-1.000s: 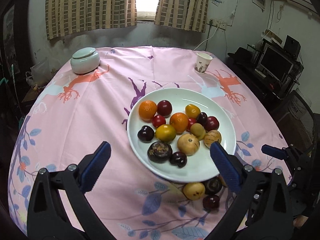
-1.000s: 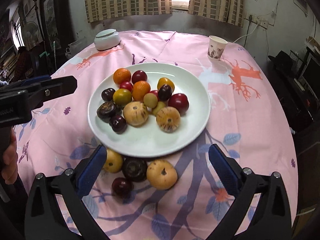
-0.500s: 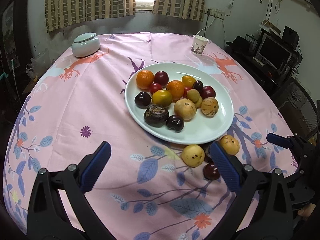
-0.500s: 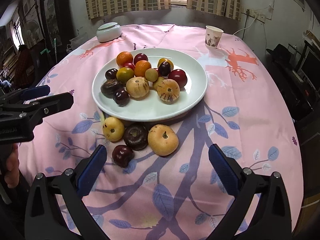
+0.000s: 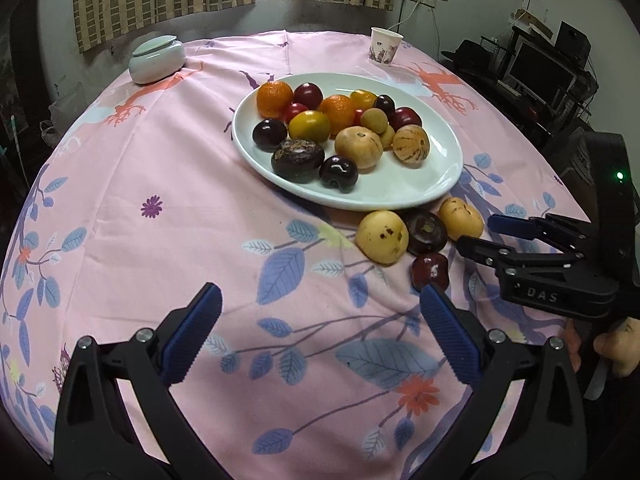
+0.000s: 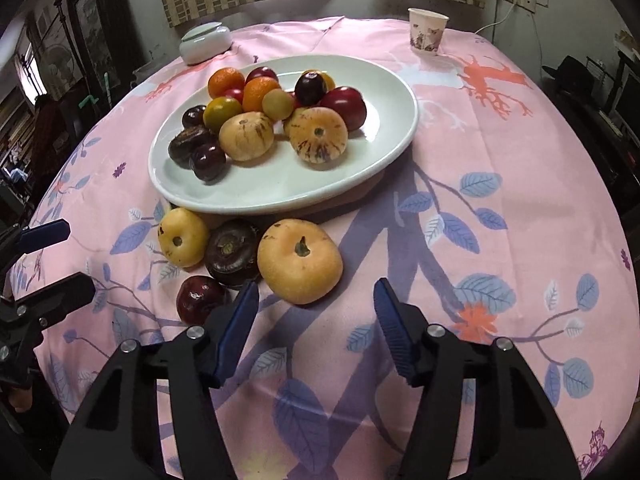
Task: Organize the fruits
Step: 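Grasp a large yellow pear with the right gripper while the left grasps a dark red plum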
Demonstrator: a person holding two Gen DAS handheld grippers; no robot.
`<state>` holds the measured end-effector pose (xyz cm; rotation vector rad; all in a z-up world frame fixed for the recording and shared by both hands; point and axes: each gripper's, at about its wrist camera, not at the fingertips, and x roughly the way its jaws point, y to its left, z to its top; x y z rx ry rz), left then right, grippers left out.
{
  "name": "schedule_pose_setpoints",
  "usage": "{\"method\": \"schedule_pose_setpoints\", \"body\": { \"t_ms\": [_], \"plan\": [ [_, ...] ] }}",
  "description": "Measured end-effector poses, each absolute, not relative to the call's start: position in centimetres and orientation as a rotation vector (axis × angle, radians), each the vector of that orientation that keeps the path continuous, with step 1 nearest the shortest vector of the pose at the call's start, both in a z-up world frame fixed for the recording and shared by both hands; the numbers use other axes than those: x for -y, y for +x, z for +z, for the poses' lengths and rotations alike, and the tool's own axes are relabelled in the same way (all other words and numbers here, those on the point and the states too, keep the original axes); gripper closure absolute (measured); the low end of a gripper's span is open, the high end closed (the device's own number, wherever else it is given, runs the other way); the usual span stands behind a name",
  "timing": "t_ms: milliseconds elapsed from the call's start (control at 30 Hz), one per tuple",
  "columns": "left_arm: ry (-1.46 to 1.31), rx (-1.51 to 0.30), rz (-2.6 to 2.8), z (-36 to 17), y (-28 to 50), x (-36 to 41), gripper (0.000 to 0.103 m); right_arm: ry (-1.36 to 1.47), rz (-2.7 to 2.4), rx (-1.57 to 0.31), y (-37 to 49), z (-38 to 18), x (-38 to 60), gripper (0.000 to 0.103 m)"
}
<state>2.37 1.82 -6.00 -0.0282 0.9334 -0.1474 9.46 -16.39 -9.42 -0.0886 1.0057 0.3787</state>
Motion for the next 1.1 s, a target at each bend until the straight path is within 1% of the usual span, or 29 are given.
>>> {"method": "schedule_pose_setpoints", "body": {
  "t_ms": [33, 67, 100, 233, 433, 500, 533, 567, 600, 667, 700, 800, 833, 900, 933, 1000, 1100],
  "plan": [
    [-0.028, -0.935, -0.148, -6.0, 2.2, -1.7, 0.002, -0.095, 0.395, -1.015, 9.8, -9.8, 16.1, 0.052],
    [-0.029, -0.936, -0.149, -6.1, 2.1, -1.6, 0.002, -0.113, 0.4, -1.016, 10.2, -10.1, 15.9, 0.057],
    [-0.029, -0.939, -0.149, -6.0, 2.1, -1.4, 0.002, -0.132, 0.405, -1.001, 10.4, -10.1, 15.7, 0.06],
    [-0.017, -0.937, -0.152, -5.8, 1.9, -0.3, 0.002, -0.114, 0.421, -1.0, 10.5, -9.8, 15.9, 0.06],
    [0.039, -0.959, -0.218, -6.4, 2.5, 3.6, 0.002, -0.073, 0.393, -0.959, 7.5, -8.5, 18.9, 0.06],
    [0.046, -0.976, -0.247, -7.0, 3.0, 5.1, 0.003, -0.062, 0.376, -0.955, 6.5, -8.5, 20.2, 0.06],
    [0.047, -0.99, -0.256, -7.4, 3.3, 5.7, 0.005, -0.056, 0.369, -0.956, 6.1, -8.5, 20.8, 0.06],
    [0.047, -1.003, -0.259, -7.8, 3.6, 6.3, 0.01, -0.048, 0.36, -0.957, 5.7, -8.6, 21.6, 0.06],
    [0.048, -1.018, -0.261, -8.2, 4.0, 6.8, 0.013, -0.04, 0.353, -0.957, 5.4, -8.6, 22.2, 0.06],
    [0.039, -1.049, -0.258, -9.1, 4.6, 7.3, 0.025, -0.021, 0.34, -0.953, 5.0, -8.7, 23.3, 0.06],
    [0.031, -1.062, -0.25, -9.5, 5.0, 7.4, 0.028, -0.012, 0.337, -0.95, 4.8, -8.7, 23.8, 0.06],
    [0.034, -1.045, -0.204, -9.8, 5.6, 7.7, 0.041, 0.017, 0.343, -0.935, 4.5, -8.6, 24.8, 0.06],
    [0.036, -1.044, -0.188, -9.8, 5.7, 7.7, 0.049, 0.02, 0.343, -0.933, 4.6, -8.5, 25.0, 0.06],
    [0.028, -1.036, -0.159, -9.6, 5.6, 7.4, 0.068, 0.018, 0.348, -0.93, 4.6, -8.5, 25.0, 0.06],
    [0.017, -1.031, -0.169, -9.4, 5.4, 7.1, 0.074, 0.014, 0.351, -0.928, 4.6, -8.4, 24.9, 0.06],
    [-0.022, -1.025, -0.198, -9.0, 5.1, 6.8, 0.074, -0.004, 0.349, -0.924, 4.8, -8.4, 24.6, 0.06],
    [0.005, -1.0, -0.209, -8.4, 4.5, 6.9, 0.074, -0.02, 0.35, -0.941, 5.3, -8.6, 24.0, 0.059]
  ]
}}
